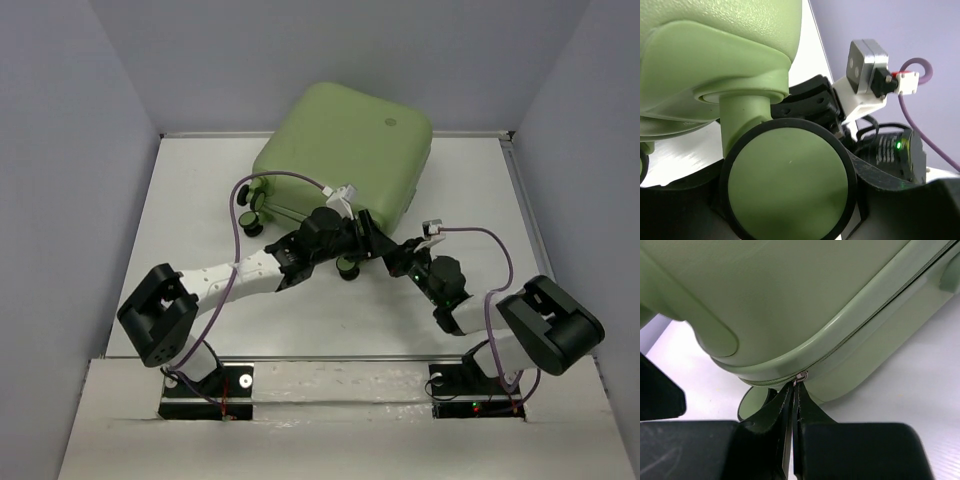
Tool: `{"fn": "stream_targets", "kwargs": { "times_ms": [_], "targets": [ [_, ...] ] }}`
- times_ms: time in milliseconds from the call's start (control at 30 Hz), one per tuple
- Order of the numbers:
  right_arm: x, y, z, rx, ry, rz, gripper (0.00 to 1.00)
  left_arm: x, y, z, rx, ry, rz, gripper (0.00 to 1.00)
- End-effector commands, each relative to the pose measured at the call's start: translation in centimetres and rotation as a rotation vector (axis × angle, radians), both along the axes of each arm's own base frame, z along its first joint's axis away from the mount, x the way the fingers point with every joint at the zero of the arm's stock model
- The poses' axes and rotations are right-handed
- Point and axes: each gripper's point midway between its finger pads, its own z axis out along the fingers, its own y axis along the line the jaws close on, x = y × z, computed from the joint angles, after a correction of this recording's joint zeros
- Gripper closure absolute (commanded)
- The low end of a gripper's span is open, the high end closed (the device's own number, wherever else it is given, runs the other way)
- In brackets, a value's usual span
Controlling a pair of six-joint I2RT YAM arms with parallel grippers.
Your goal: Pack the luggage
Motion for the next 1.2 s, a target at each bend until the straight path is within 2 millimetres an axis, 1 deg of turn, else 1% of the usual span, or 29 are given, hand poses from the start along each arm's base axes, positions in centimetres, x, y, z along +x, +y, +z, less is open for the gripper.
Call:
{"fn": "stream_targets", "kwargs": {
  "times_ms": [0, 33, 67, 133, 167, 267, 300, 367, 433, 467, 500, 533, 600, 667, 700, 733, 767, 800, 833, 867, 900, 933, 967, 1000, 1033, 1067, 1100, 1133, 1167],
  "targets": [
    [-5.9, 8.0, 6.5, 0.247, -0.163, 0.305, 0.93, -3.0, -3.4, 15.3, -0.389, -0.301, -0.22, 0.94],
    [-6.8, 8.8, 6.9, 0.268, -0.168, 0.333, 0.93, -3.0, -3.5, 16.1, -0.401, -0.314, -0.221, 0.94],
    [-8.3, 10.1, 7.2, 0.288, -0.168, 0.383, 0.93, -2.9, -3.6, 16.3, -0.404, -0.315, -0.221, 0.94],
    [-9.9, 11.2, 7.8, 0.317, -0.178, 0.424, 0.93, -2.6, -3.8, 16.4, -0.408, -0.312, -0.221, 0.94],
    [-10.0, 11.1, 7.8, 0.315, -0.181, 0.424, 0.93, -2.5, -3.8, 16.5, -0.411, -0.313, -0.22, 0.94],
    [-11.2, 11.6, 7.9, 0.327, -0.176, 0.44, 0.93, -2.2, -4.1, 16.6, -0.429, -0.303, -0.223, 0.94],
    [-11.2, 11.5, 7.8, 0.327, -0.172, 0.431, 0.93, -2.2, -4.2, 16.5, -0.431, -0.295, -0.229, 0.94],
    [-11.8, 11.2, 7.8, 0.333, -0.171, 0.429, 0.93, -2.2, -4.0, 17.3, -0.46, -0.302, -0.231, 0.94],
    [-11.5, 11.3, 7.3, 0.316, -0.154, 0.42, 0.93, -2.0, -3.8, 17.7, -0.472, -0.304, -0.217, 0.94],
    [-11.3, 11.4, 7.5, 0.321, -0.156, 0.413, 0.93, -2.0, -3.8, 18.0, -0.483, -0.306, -0.219, 0.94],
    [-11.0, 11.9, 6.9, 0.326, -0.14, 0.41, 0.93, -2.2, -3.8, 18.6, -0.511, -0.306, -0.223, 0.94],
    [-10.7, 13.3, 6.1, 0.326, -0.123, 0.428, 0.93, -2.4, -4.0, 19.0, -0.539, -0.295, -0.234, 0.94],
    [-10.5, 15.1, 6.8, 0.385, -0.118, 0.455, 0.93, -2.9, -4.4, 19.2, -0.559, -0.288, -0.255, 0.94],
    [-10.4, 16.7, 7.3, 0.397, -0.131, 0.476, 0.93, -3.5, -4.9, 19.6, -0.569, -0.292, -0.279, 0.94],
    [-10.5, 17.1, 7.5, 0.408, -0.13, 0.477, 0.93, -3.6, -4.8, 19.3, -0.564, -0.29, -0.28, 0.94],
    [-10.4, 16.6, 7.6, 0.405, -0.134, 0.458, 0.93, -3.7, -4.7, 19.1, -0.559, -0.289, -0.28, 0.91],
    [-10.4, 16.0, 7.5, 0.403, -0.132, 0.424, 0.93, -3.6, -4.4, 19.0, -0.55, -0.298, -0.268, 0.86],
    [-10.2, 14.0, 6.9, 0.392, -0.118, 0.357, 0.84, -3.3, -3.7, 18.5, -0.518, -0.291, -0.248, 0.68],
    [-10.2, 12.9, 6.6, 0.378, -0.116, 0.325, 0.74, -2.7, -3.3, 18.2, -0.484, -0.32, -0.216, 0.58],
    [-10.2, 11.8, 6.2, 0.371, -0.108, 0.292, 0.65, -2.4, -3.0, 17.9, -0.455, -0.333, -0.199, 0.46],
    [-10.0, 10.6, 5.7, 0.362, -0.095, 0.245, 0.57, -2.5, -2.4, 17.7, -0.42, -0.334, -0.185, 0.37],
    [-10.6, 8.9, 5.2, 0.356, -0.075, 0.226, 0.42, -2.2, -2.1, 17.1, -0.383, -0.356, -0.171, 0.23],
    [-10.7, 8.3, 4.8, 0.351, -0.055, 0.208, 0.37, -2.0, -1.8, 16.8, -0.356, -0.362, -0.15, 0.19],
    [-10.7, 7.8, 2.7, 0.289, 0.001, 0.188, 0.3, -2.0, -1.4, 16.4, -0.319, -0.357, -0.146, 0.15],
    [-10.9, 7.6, 2.0, 0.261, 0.027, 0.186, 0.28, -1.8, -1.1, 16.2, -0.293, -0.364, -0.14, 0.14],
    [-11.0, 7.2, 3.2, 0.283, 0.017, 0.185, 0.25, -1.5, -0.9, 15.9, -0.244, -0.4, -0.13, 0.13],
    [-11.0, 6.8, 0.5, 0.183, 0.09, 0.161, 0.21, -1.4, -0.3, 14.5, -0.163, -0.376, -0.126, 0.13],
    [-10.9, 6.6, 0.1, 0.146, 0.106, 0.15, 0.17, -1.0, 0.3, 15.3, -0.132, -0.396, -0.101, 0.12],
    [-10.7, 6.1, 0.1, 0.089, 0.134, 0.123, 0.15, -0.3, 1.8, 14.5, -0.032, -0.414, -0.054, 0.12]
  ]
}}
